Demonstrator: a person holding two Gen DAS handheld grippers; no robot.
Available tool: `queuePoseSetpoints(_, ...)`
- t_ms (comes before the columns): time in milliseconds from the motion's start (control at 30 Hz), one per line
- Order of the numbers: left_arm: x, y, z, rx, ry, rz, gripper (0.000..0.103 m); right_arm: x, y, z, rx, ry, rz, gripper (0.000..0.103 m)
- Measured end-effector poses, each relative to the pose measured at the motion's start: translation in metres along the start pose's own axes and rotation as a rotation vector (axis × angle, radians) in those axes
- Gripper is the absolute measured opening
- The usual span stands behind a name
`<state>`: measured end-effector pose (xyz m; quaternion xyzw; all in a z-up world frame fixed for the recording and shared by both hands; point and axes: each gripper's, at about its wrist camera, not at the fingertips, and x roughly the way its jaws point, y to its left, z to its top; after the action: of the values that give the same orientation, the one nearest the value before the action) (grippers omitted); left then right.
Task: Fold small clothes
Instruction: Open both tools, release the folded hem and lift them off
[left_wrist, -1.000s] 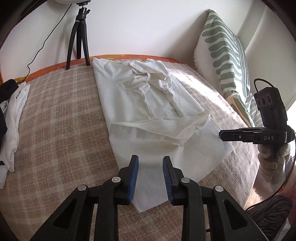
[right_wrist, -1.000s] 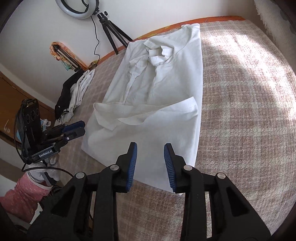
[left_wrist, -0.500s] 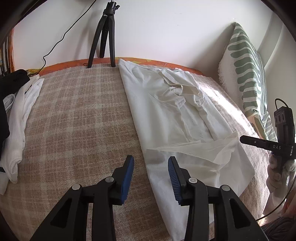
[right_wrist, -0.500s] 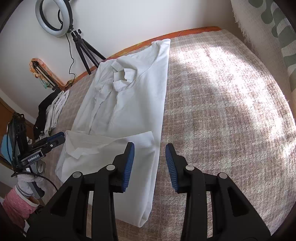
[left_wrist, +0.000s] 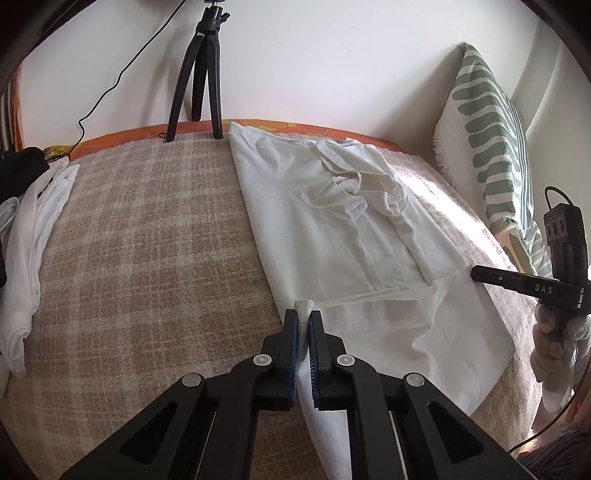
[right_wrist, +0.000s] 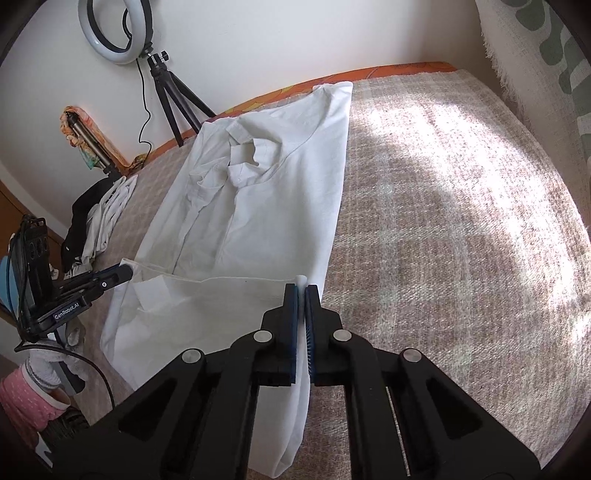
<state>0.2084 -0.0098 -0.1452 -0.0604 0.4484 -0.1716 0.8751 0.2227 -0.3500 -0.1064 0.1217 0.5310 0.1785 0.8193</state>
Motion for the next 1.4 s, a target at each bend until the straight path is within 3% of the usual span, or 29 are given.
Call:
queuePoseSetpoints(67, 0.004, 0.003, -0.001, -0.005, 0.007, 0.01, 0.009, 0.002, -0.006, 0.002, 0.019, 0.002, -0.053, 0.005)
queuePoseSetpoints(167, 0.002, 0.007, 0.0, -0.02, -0.005, 0.05, 0.034, 0.0, -0.014, 0.002, 0.043, 0.003, -0.085, 0.005)
queuePoseSetpoints(233, -0.006, 0.009, 0.003, -0.018, -0.033, 0.075, 0.034, -0.007, -0.015, 0.0, 0.051, -0.003, -0.079, 0.005)
queuePoseSetpoints(300, -0.017, 0.008, 0.005, -0.005, -0.056, 0.072, 0.034, -0.014, -0.015, -0.003, 0.062, 0.001, -0.035, 0.015)
queuePoseSetpoints(367, -0.026, 0.0, 0.003, 0.02, -0.065, 0.048, 0.034, -0.021, -0.012, -0.009, 0.053, -0.002, -0.001, 0.038)
queuePoseSetpoints(400, -0.03, -0.006, 0.001, 0.042, -0.063, 0.041, 0.034, -0.022, -0.01, -0.013, 0.043, 0.012, 0.002, 0.041)
queuePoseSetpoints(633, -0.031, -0.045, -0.021, 0.181, -0.025, 0.014, 0.034, -0.028, -0.005, -0.046, 0.056, 0.097, 0.038, 0.04)
queuePoseSetpoints(700, -0.022, -0.049, -0.025, 0.196, -0.002, 0.026, 0.034, -0.032, -0.004, -0.052, 0.057, 0.111, 0.061, 0.025)
queuePoseSetpoints(733, -0.017, -0.049, -0.026, 0.19, 0.011, 0.03, 0.034, -0.032, -0.002, -0.055, 0.054, 0.125, 0.075, 0.009)
queuePoseSetpoints(833, -0.003, -0.049, -0.029, 0.226, 0.021, 0.128, 0.035, -0.03, 0.009, -0.064, -0.028, 0.144, 0.009, 0.002)
queuePoseSetpoints(900, -0.003, -0.047, -0.029, 0.255, -0.002, 0.208, 0.046, -0.031, 0.01, -0.068, -0.053, 0.148, -0.05, 0.001)
queuePoseSetpoints(967, -0.007, -0.042, -0.026, 0.235, -0.011, 0.216, 0.045, -0.036, 0.006, -0.067, -0.041, 0.127, -0.05, 0.001)
queuePoseSetpoints(1000, -0.011, -0.041, -0.025, 0.229, -0.025, 0.218, 0.043, -0.04, 0.005, -0.065, -0.047, 0.106, -0.097, 0.001)
queuePoseSetpoints(1067, -0.018, -0.04, -0.024, 0.208, -0.043, 0.182, 0.041, -0.048, 0.002, -0.06, -0.025, 0.066, -0.118, 0.002)
queuePoseSetpoints(1200, -0.019, -0.056, -0.021, 0.23, -0.056, 0.068, 0.041, -0.057, 0.016, -0.045, -0.063, -0.021, -0.015, 0.011)
queuePoseSetpoints(1267, -0.011, -0.065, -0.019, 0.244, -0.043, 0.046, 0.041, -0.047, 0.029, -0.035, -0.115, -0.015, 0.02, 0.019)
queuePoseSetpoints(1333, 0.0, -0.072, -0.018, 0.261, -0.023, 0.033, 0.041, -0.033, 0.042, -0.029, -0.15, -0.004, 0.033, 0.019)
queuePoseSetpoints(1400, 0.011, -0.072, -0.016, 0.264, -0.012, 0.068, 0.042, -0.017, 0.046, -0.024, -0.153, 0.012, 0.032, 0.019)
